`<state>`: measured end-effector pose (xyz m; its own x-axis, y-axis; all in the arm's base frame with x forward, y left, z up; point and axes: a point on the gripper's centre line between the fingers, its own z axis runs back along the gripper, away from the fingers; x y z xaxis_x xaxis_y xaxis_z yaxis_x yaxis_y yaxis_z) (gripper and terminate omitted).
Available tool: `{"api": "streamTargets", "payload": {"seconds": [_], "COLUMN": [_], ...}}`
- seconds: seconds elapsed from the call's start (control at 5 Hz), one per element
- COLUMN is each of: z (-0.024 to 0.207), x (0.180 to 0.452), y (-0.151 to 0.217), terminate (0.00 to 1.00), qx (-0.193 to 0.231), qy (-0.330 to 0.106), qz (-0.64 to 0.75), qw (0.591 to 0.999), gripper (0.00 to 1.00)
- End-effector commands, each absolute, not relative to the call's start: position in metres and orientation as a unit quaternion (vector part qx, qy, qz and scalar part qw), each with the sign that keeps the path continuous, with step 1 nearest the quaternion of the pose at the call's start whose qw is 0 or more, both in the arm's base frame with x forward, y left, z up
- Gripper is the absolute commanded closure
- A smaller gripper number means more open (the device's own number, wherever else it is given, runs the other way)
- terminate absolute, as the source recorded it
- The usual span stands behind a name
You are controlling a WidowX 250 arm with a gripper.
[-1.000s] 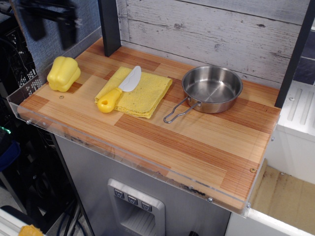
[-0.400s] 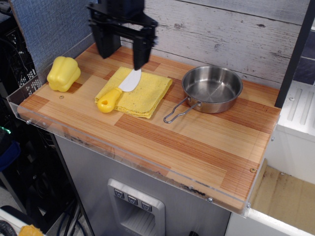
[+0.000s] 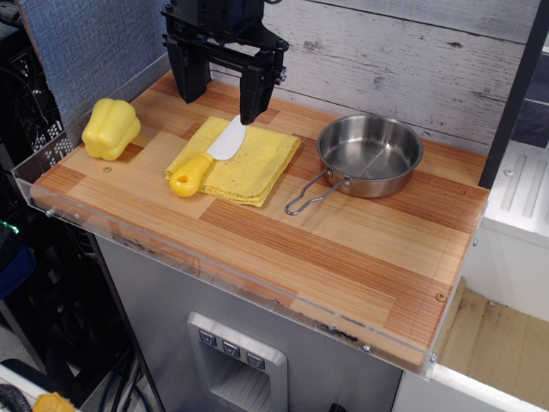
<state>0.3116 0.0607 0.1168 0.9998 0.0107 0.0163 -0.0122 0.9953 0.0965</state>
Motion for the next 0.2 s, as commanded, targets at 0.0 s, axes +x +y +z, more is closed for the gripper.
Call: {"api": "streamTargets", "payload": {"seconds": [0.0], "z": [0.132], "x": [0.3036], "y": [0.0622], "terminate": [1.0], "qx": [0.053], "qy": [-0.032], "qz": [0.003], "qw": [0.998], "gripper": [0.0]}}
